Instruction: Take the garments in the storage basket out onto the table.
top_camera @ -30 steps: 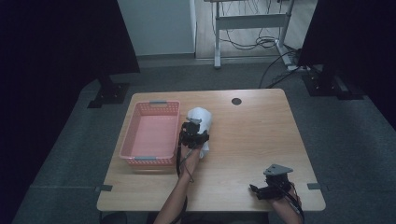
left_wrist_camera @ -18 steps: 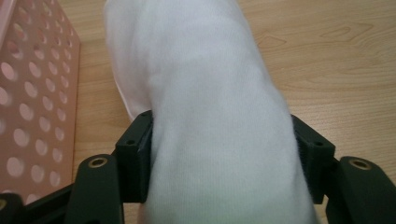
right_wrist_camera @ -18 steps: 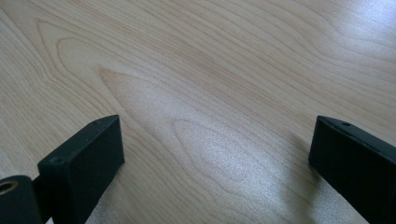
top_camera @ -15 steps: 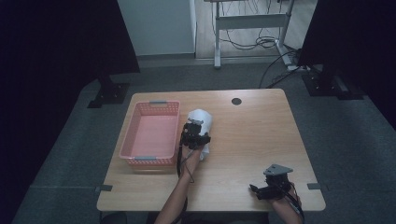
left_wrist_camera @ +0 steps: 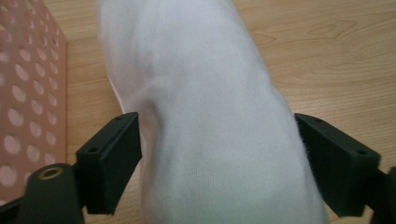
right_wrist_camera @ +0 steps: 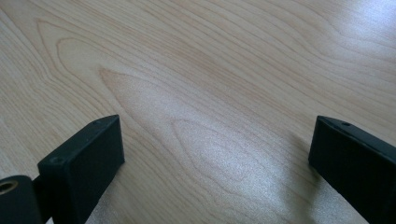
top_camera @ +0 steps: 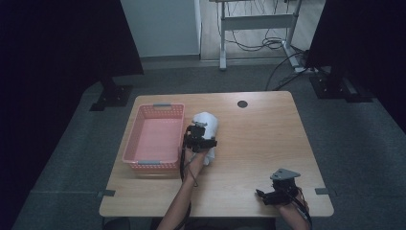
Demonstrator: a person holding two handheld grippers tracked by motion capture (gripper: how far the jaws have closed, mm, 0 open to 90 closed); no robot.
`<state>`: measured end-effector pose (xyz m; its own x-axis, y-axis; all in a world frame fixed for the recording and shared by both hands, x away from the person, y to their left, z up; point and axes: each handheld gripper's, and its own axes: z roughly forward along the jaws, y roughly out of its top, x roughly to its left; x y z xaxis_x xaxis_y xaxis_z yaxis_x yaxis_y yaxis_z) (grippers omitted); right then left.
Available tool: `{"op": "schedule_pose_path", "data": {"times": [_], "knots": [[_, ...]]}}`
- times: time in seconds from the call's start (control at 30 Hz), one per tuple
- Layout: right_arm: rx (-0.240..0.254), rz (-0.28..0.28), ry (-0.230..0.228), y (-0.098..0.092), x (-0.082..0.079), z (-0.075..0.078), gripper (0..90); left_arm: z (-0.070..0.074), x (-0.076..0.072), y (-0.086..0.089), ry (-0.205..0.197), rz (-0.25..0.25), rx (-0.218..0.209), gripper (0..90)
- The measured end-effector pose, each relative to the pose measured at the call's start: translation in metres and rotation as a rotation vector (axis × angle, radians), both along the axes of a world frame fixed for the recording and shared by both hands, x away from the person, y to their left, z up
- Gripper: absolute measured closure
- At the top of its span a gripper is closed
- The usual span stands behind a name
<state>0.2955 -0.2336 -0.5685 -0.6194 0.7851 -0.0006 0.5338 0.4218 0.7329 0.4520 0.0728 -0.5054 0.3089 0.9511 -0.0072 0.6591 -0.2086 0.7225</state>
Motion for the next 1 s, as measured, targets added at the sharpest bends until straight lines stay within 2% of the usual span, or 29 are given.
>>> {"op": "schedule_pose_path", "data": {"times": [0.1, 0.27, 0.43, 0.77, 1.0], "knots": [[0.000, 0.000, 0.000, 0.000, 0.000, 0.000, 3.1, 0.001, -0.002, 0.000, -0.006, -0.021, -0.008, 12.4], [0.000, 0.000, 0.000, 0.000, 0.000, 0.000, 3.1, 0.005, -0.005, 0.000, -0.029, -0.030, 0.001, 10.8], [0.000, 0.000, 0.000, 0.000, 0.000, 0.000, 3.1, 0.012, -0.009, 0.002, -0.052, -0.047, -0.010, 9.9], [0.000, 0.000, 0.000, 0.000, 0.000, 0.000, 3.1, 0.019, -0.015, 0.010, -0.063, -0.073, -0.024, 8.0], [0.000, -0.001, 0.000, 0.000, 0.000, 0.000, 3.1, 0.029, -0.019, 0.014, -0.083, -0.106, -0.029, 7.6]]}}
